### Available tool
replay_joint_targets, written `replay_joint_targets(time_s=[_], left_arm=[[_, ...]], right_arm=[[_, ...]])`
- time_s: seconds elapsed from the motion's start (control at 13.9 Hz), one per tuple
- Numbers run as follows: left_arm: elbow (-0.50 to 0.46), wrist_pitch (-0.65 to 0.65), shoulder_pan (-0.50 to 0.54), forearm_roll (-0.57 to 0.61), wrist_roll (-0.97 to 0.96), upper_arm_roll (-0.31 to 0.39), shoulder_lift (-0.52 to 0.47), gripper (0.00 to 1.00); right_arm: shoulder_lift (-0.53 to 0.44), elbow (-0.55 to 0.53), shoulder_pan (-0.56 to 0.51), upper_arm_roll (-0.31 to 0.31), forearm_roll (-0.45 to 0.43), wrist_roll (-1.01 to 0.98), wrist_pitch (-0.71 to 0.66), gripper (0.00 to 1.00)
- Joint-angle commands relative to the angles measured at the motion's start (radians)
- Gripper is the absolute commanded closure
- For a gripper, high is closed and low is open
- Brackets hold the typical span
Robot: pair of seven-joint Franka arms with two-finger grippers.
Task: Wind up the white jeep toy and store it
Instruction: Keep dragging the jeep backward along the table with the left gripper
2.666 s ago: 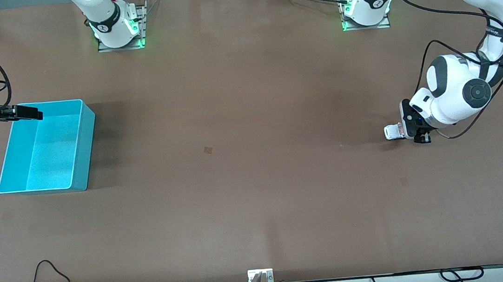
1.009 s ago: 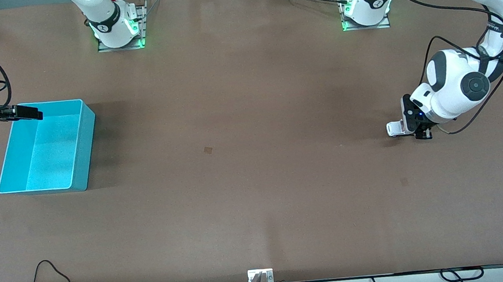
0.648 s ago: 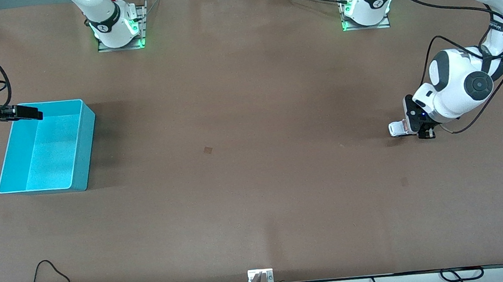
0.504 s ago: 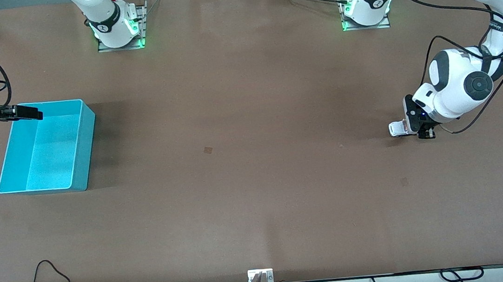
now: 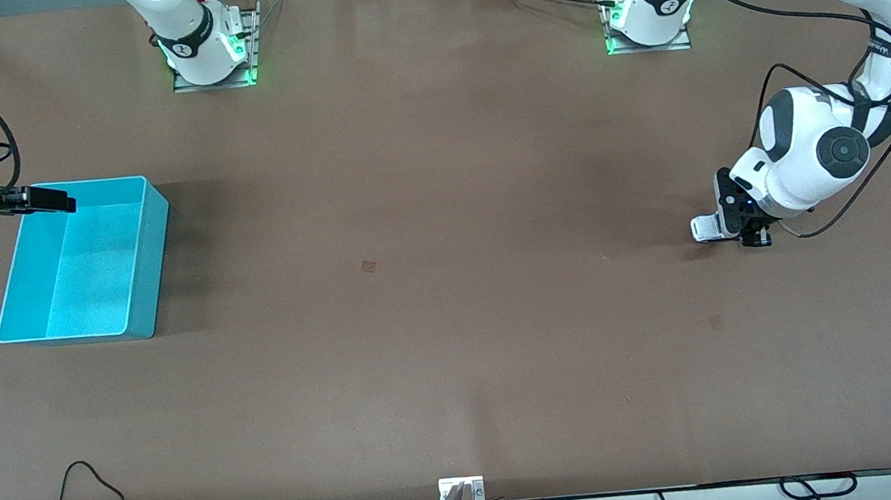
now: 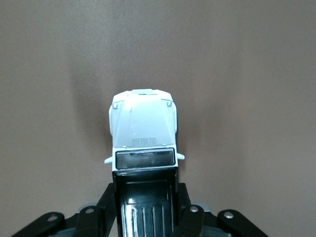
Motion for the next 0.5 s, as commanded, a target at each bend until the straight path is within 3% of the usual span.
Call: replay_joint_targets(time_s=[0.0, 0.43], left_arm=[[0.002, 0.053, 0.029, 0.038, -0.026, -0.007, 0.053, 0.91], [0.01, 0.053, 0.078, 0.064, -0.014, -0.007, 0.078, 0.91]], right_arm=[[-0.004, 0.006, -0.007, 0.005, -0.001, -0.002, -0.014, 0.0], [-0.004, 0.006, -0.007, 0.005, -0.001, -0.002, -0.016, 0.0]])
